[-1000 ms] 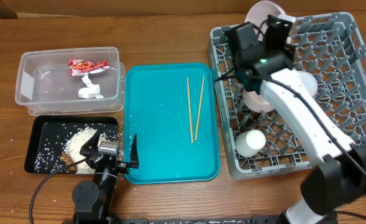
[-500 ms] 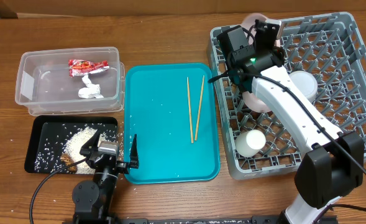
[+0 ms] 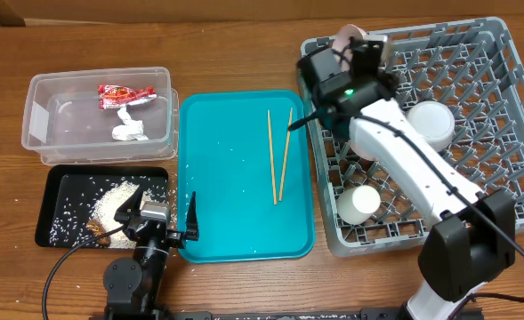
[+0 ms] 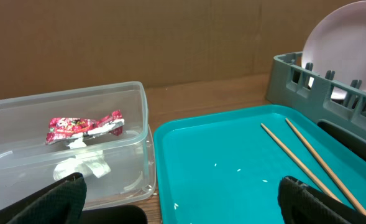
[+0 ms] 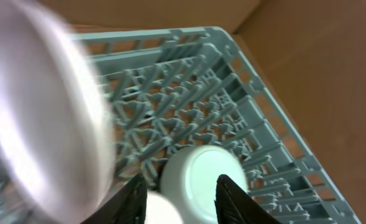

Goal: Sort waste into correct bins and load items into the dishwasher
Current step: 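Move the right gripper down to the chopsticks on the teal tray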

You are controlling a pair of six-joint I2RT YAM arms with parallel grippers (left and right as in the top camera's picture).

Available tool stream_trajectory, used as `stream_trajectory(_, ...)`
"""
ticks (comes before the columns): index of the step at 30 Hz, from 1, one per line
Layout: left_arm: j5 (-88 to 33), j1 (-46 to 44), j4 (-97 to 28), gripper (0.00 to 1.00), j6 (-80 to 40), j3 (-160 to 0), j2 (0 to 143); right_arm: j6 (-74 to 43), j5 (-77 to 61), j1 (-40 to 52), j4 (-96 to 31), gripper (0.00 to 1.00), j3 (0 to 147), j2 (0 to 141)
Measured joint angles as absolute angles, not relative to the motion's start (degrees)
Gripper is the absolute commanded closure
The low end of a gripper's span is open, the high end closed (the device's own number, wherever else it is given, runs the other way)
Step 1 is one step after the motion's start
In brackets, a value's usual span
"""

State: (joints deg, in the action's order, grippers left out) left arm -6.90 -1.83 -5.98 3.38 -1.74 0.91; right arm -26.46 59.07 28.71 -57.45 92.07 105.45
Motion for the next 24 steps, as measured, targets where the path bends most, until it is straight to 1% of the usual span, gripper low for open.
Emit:
stream_trajectory(4, -6.9, -1.8, -6.0, 0.00, 3.4, -1.7, 0.9, -26.5, 54.0, 32.4, -57.7, 0.66, 92.1, 103.0)
stream_trajectory(6, -6.9, -1.8, -6.0, 0.00, 3.4, -1.7, 0.9, -26.5, 46.7, 34.4, -57.6, 0.68, 92.1, 101.1)
stream_trajectory(8, -6.9, -1.8, -6.0, 0.00, 3.4, -1.7, 0.9, -26.6, 38.9, 35.9, -57.5, 0.68, 92.1, 99.8)
stream_trajectory(9, -6.9, -1.8, -6.0, 0.00, 3.4, -1.7, 0.9, -26.5, 33.1, 36.6, -57.1, 0.66, 92.1, 99.4)
stream_trajectory(11, -6.9, -1.8, -6.0, 0.00, 3.4, -1.7, 0.9, -26.6, 23.1, 37.6, -55.7, 0.58, 91.8, 99.4)
stream_trajectory(13, -6.9, -1.8, -6.0, 0.00, 3.4, -1.7, 0.9, -26.7, 14.3, 38.1, -53.7, 0.54, 90.5, 99.6)
stream_trajectory(15, -6.9, -1.8, -6.0, 0.00, 3.4, -1.7, 0.9, -26.8, 8.4, 38.5, -51.2, 0.50, 88.9, 100.6)
stream_trajectory(16, -6.9, -1.8, -6.0, 0.00, 3.4, -1.7, 0.9, -26.8, 5.9, 38.8, -49.5, 0.51, 88.0, 101.8)
stream_trajectory(20, -6.9, -1.8, -6.0, 0.00, 3.4, -1.7, 0.9, -26.9, 1.4, 39.0, -45.1, 0.51, 85.7, 108.7)
stream_trajectory(24, -6.9, -1.8, -6.0, 0.00, 3.4, -1.7, 0.9, -27.2, 1.3, 39.0, -42.5, 0.52, 85.3, 114.2)
